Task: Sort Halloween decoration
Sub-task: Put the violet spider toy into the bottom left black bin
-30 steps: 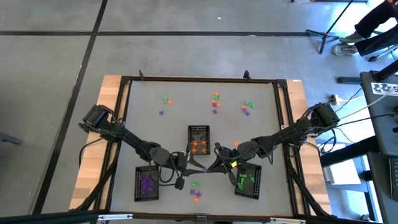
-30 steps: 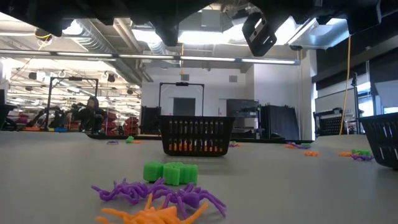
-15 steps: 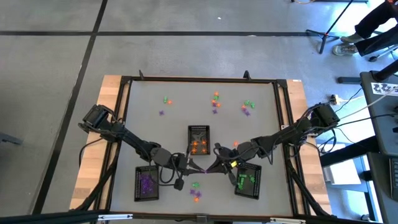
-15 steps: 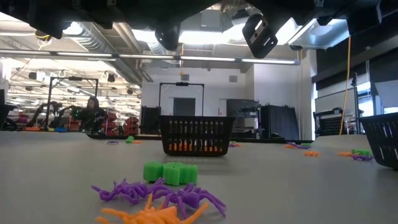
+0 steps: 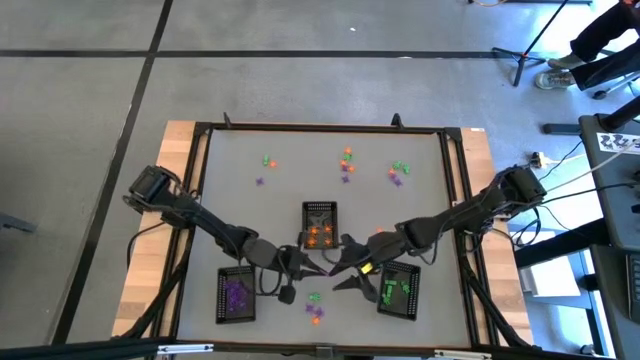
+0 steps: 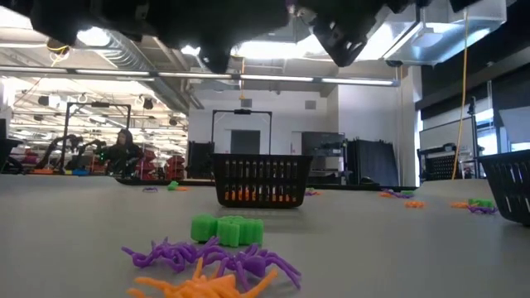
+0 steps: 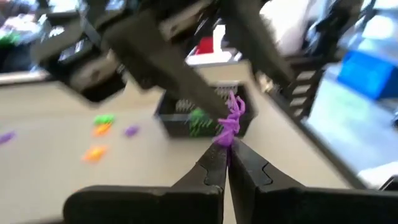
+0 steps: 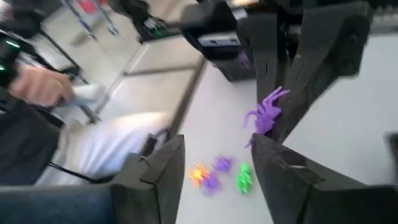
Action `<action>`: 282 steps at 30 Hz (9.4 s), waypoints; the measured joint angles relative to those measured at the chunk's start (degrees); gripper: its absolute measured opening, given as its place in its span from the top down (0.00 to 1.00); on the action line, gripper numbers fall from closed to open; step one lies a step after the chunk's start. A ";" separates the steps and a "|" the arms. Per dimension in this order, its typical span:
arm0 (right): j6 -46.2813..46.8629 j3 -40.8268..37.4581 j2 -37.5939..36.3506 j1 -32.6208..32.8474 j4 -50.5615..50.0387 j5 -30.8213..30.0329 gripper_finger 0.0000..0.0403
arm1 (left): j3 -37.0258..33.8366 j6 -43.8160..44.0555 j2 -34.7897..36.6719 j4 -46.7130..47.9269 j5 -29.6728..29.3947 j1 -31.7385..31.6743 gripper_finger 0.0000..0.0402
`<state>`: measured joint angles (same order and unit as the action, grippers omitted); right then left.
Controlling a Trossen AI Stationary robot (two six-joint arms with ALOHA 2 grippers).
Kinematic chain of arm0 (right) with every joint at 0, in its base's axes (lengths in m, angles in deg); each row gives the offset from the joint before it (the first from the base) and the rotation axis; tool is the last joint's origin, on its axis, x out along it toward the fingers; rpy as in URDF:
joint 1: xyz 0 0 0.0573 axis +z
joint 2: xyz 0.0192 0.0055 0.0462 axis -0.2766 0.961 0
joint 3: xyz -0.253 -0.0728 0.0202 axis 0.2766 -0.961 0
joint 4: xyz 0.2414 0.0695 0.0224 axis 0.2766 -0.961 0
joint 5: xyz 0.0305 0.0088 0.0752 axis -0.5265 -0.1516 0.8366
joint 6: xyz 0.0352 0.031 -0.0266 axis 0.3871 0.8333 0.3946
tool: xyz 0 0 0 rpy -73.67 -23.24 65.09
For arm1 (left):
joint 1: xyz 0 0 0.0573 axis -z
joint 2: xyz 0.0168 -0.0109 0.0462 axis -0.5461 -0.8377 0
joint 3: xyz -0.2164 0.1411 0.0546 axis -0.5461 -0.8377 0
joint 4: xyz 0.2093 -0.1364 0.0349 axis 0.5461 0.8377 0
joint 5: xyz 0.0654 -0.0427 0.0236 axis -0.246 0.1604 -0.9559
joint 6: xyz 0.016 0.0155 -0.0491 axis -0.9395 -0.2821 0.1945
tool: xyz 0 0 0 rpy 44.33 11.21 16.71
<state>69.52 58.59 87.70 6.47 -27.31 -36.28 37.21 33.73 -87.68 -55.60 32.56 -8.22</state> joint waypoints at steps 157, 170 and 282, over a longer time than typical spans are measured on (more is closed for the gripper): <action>-13.11 -14.87 -10.21 -8.76 -56.03 -16.60 0.99 | -24.63 -2.91 32.51 6.23 -4.08 -6.56 0.66; -17.23 -8.44 -11.39 -8.73 -45.57 -23.97 1.00 | -24.63 -2.97 32.51 5.83 -6.08 -7.33 0.66; -26.16 -1.48 -6.74 -13.53 -8.03 -11.14 0.53 | -17.97 43.00 37.47 47.68 23.44 1.81 1.00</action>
<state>43.37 57.11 80.96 -7.06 -35.34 -47.42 19.24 76.73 -50.21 -7.92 56.00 -6.41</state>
